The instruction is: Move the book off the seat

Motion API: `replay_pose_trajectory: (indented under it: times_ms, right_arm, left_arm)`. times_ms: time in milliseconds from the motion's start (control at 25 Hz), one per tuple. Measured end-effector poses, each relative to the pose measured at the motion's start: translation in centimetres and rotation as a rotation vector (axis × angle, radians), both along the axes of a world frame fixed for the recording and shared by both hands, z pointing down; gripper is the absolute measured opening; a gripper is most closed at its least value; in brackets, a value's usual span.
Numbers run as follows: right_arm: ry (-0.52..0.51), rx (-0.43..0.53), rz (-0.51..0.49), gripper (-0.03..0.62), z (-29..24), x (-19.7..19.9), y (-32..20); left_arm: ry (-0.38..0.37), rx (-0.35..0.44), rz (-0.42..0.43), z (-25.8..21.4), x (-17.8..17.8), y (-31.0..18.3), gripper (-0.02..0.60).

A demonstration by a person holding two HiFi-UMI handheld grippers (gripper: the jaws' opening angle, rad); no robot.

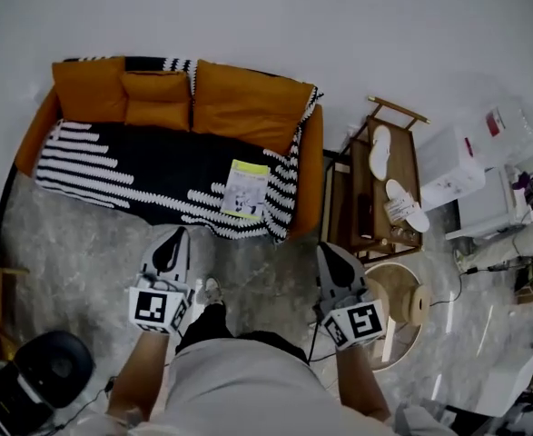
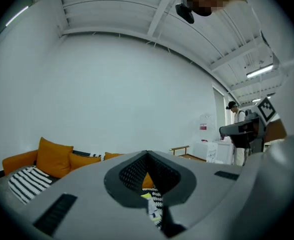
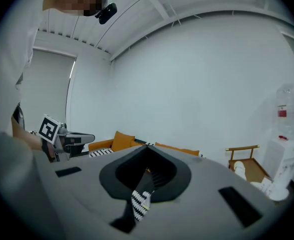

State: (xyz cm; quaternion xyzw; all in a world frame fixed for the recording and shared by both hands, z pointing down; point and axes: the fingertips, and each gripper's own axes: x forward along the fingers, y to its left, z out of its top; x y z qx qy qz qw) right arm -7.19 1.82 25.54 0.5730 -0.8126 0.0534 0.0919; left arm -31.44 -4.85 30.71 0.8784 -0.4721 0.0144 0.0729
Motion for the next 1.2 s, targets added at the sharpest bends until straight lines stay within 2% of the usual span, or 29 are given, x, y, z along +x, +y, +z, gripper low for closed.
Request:
replay_pose_trajectory:
  times_ms: [200, 520, 680, 840, 920, 1200]
  right_arm:
    - [-0.004, -0.020, 0.076, 0.021, -0.3, 0.0, -4.7]
    - [-0.016, -0.071, 0.109, 0.021, 1.9, 1.5, -8.7]
    - [-0.044, -0.073, 0.089, 0.021, 3.2, 3.7, -11.4]
    - [-0.058, -0.084, 0.037, 0.021, 4.8, 5.0, -13.9]
    - [-0.072, -0.109, 0.012, 0.021, 6.7, 5.4, -15.9]
    - [-0.078, -0.199, -0.079, 0.021, 14.3, 5.3, -21.7]
  left_arm:
    - [-0.001, -0.029, 0.073, 1.2, 0.7, -7.0, 0.017]
    - [-0.019, -0.131, 0.138, 4.7, 3.7, -11.3, 0.017]
    - [-0.034, -0.121, 0.121, 4.3, 5.8, -13.3, 0.017]
    - [-0.061, -0.159, 0.087, 5.3, 6.8, -13.9, 0.017]
    - [-0.072, -0.186, 0.079, 6.7, 7.1, -15.0, 0.017]
    - [-0.033, -0.283, 0.034, 13.9, 8.4, -18.9, 0.017]
